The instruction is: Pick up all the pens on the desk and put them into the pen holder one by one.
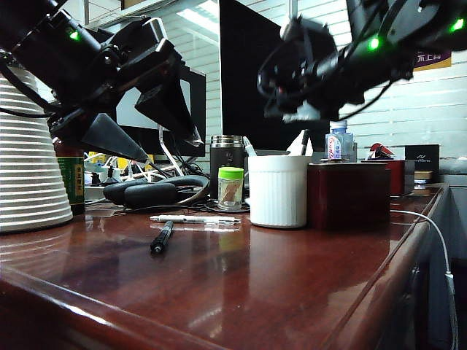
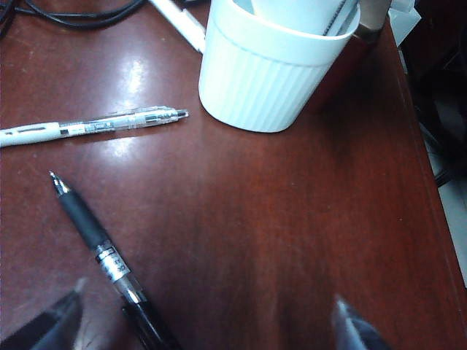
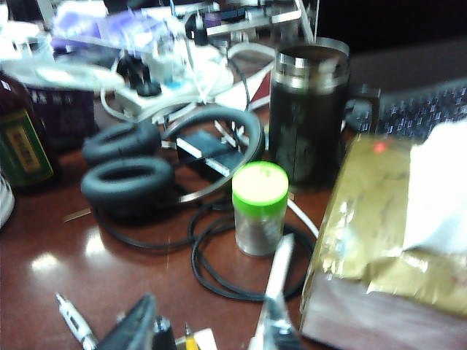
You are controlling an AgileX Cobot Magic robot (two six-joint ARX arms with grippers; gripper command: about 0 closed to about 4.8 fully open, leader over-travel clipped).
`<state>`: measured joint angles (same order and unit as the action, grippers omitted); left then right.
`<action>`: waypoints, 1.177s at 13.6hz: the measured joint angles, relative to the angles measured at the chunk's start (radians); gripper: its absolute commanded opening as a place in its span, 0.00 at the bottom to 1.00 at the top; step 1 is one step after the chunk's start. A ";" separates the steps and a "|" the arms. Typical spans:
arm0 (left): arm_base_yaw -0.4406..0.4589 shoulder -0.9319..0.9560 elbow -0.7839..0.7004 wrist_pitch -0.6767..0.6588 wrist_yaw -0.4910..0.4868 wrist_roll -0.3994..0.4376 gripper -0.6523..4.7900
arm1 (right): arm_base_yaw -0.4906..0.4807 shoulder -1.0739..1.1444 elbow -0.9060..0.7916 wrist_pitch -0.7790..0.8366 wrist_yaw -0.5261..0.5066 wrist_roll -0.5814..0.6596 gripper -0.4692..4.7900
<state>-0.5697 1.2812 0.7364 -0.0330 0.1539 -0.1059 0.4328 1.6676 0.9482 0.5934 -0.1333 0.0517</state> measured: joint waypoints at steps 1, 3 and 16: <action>0.000 0.000 0.000 0.000 0.000 0.000 1.00 | 0.000 -0.010 0.000 -0.001 0.000 0.000 0.44; 0.000 0.000 0.000 -0.002 -0.001 -0.001 1.00 | 0.000 -0.097 0.000 -0.062 -0.038 0.000 0.44; 0.001 0.364 0.222 -0.104 -0.050 -0.292 1.00 | 0.000 -0.489 -0.003 -0.670 -0.129 -0.005 0.44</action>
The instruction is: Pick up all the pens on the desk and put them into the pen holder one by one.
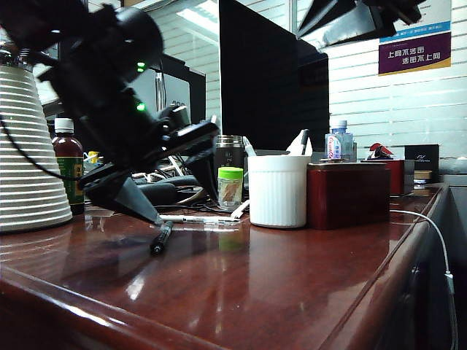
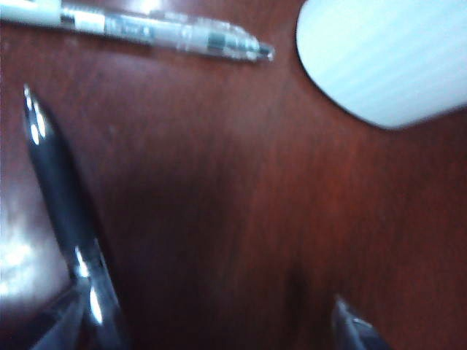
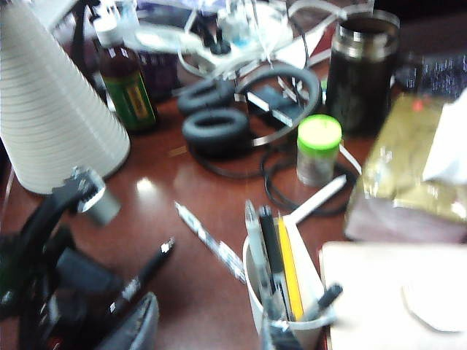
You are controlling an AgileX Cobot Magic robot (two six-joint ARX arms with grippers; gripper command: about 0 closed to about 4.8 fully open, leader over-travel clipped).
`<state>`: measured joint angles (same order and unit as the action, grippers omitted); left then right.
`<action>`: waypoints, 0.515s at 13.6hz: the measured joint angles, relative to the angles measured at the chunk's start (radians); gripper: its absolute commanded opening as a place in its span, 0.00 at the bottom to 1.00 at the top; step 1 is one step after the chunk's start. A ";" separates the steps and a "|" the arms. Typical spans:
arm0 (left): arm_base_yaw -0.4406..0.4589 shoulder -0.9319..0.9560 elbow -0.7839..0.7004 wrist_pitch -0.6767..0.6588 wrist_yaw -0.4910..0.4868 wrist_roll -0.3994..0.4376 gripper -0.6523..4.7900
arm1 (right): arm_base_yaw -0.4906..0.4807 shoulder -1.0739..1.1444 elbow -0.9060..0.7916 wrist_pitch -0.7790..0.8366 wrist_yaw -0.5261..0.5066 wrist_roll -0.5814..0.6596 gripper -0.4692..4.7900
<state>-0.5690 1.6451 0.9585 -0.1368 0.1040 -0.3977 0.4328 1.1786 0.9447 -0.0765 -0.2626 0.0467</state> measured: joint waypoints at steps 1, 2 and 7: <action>0.000 0.014 0.019 -0.010 -0.013 0.000 1.00 | 0.000 0.000 0.000 -0.001 0.000 0.000 0.44; 0.000 0.016 0.032 -0.038 -0.038 0.000 1.00 | 0.000 0.000 0.000 -0.001 0.000 0.000 0.44; 0.001 0.022 0.036 -0.147 -0.146 0.000 0.34 | 0.000 0.000 0.000 0.004 0.000 0.000 0.44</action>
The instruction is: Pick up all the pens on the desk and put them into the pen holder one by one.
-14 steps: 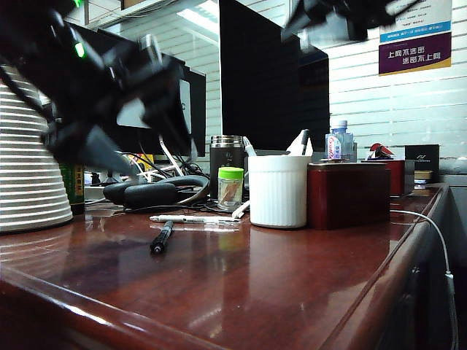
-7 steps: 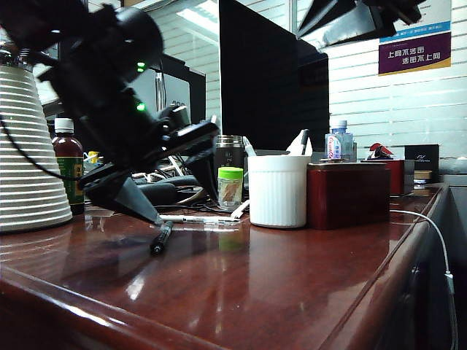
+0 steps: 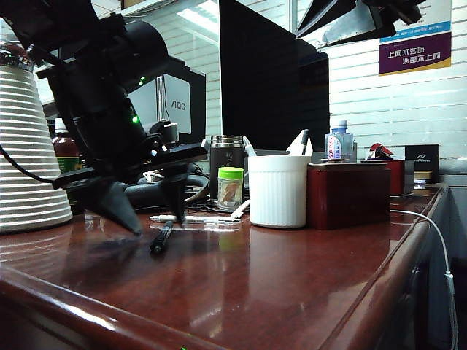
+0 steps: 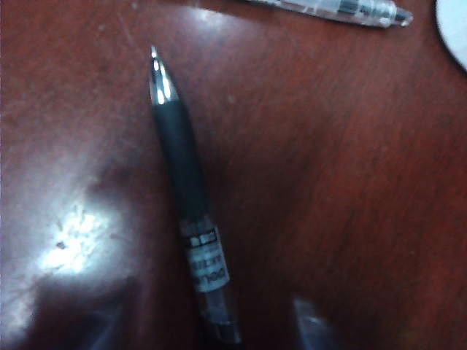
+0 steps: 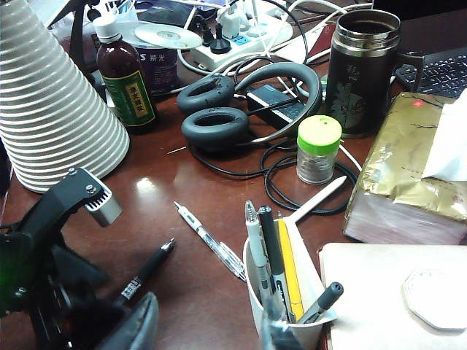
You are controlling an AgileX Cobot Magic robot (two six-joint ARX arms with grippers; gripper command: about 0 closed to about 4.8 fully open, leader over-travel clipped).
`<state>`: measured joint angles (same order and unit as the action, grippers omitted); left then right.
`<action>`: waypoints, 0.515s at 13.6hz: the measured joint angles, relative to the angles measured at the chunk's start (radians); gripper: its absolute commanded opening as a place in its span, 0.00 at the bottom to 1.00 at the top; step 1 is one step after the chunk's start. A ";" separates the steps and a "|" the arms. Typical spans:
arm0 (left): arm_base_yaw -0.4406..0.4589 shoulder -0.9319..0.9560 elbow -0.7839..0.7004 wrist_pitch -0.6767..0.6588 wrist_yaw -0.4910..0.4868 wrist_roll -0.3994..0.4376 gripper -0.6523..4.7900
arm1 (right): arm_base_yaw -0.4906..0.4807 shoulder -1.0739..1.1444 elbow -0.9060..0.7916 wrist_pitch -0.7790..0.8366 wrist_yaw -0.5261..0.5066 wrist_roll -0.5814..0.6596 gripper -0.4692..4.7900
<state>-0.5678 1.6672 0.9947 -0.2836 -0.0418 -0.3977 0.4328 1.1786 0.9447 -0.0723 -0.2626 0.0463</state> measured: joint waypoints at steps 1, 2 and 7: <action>0.000 0.000 0.000 0.022 0.000 0.001 0.12 | 0.000 -0.002 0.000 0.000 0.000 0.000 0.44; 0.000 0.000 0.000 0.037 0.000 0.003 0.11 | 0.000 -0.008 0.000 0.000 0.000 0.000 0.44; 0.000 0.027 0.005 0.073 0.036 0.004 0.49 | 0.000 -0.017 0.000 0.005 0.000 0.000 0.44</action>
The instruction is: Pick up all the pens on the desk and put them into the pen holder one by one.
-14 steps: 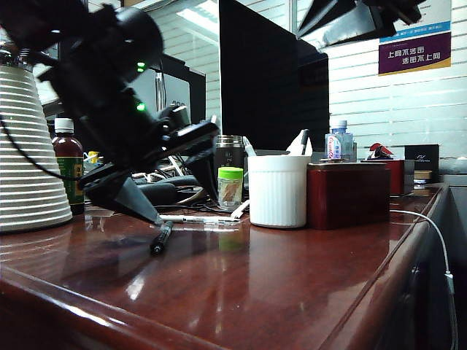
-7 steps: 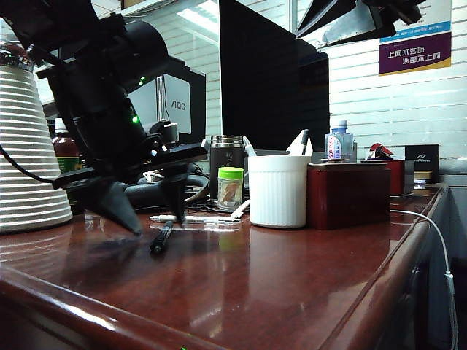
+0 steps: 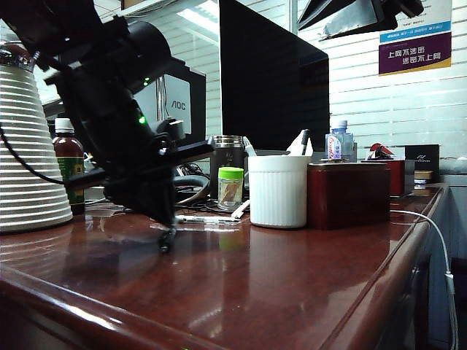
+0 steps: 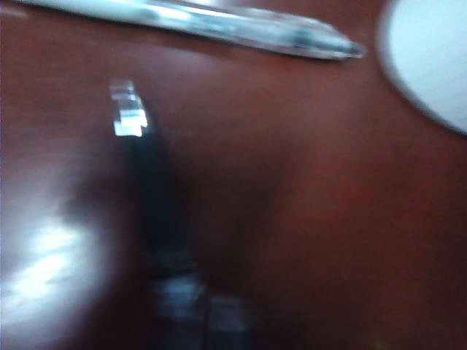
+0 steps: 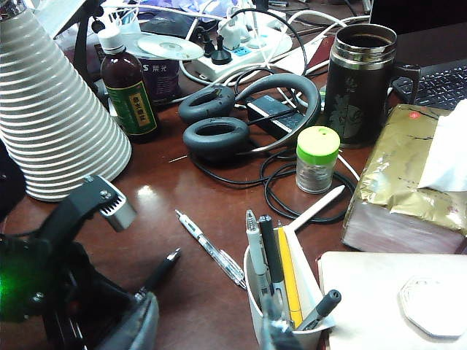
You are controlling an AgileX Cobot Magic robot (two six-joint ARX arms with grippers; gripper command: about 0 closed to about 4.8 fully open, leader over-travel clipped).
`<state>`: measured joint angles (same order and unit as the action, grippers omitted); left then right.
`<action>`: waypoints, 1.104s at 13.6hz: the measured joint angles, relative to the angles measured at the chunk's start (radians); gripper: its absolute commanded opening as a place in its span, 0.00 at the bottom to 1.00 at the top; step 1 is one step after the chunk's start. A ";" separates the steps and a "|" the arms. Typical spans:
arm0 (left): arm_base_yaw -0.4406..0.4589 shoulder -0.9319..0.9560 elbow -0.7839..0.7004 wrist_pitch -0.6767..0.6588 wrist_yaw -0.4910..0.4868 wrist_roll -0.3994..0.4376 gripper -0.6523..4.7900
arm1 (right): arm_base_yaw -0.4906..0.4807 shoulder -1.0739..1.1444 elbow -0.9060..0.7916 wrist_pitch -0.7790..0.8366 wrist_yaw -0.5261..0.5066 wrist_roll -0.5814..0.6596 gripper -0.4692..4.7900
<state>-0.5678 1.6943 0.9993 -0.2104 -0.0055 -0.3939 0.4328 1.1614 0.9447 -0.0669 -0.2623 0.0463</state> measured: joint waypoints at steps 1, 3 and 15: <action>0.000 0.001 0.000 0.007 0.015 0.000 0.70 | 0.000 0.000 0.000 0.000 0.000 0.000 0.44; -0.002 0.009 0.001 0.001 0.012 0.001 0.70 | 0.000 0.000 0.000 0.000 0.000 0.000 0.44; -0.006 -0.008 0.031 0.164 0.293 -0.004 0.11 | 0.000 -0.002 0.000 -0.002 0.005 -0.055 0.44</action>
<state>-0.5743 1.6859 1.0298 -0.0463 0.2874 -0.3977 0.4324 1.1595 0.9447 -0.0689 -0.2577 -0.0086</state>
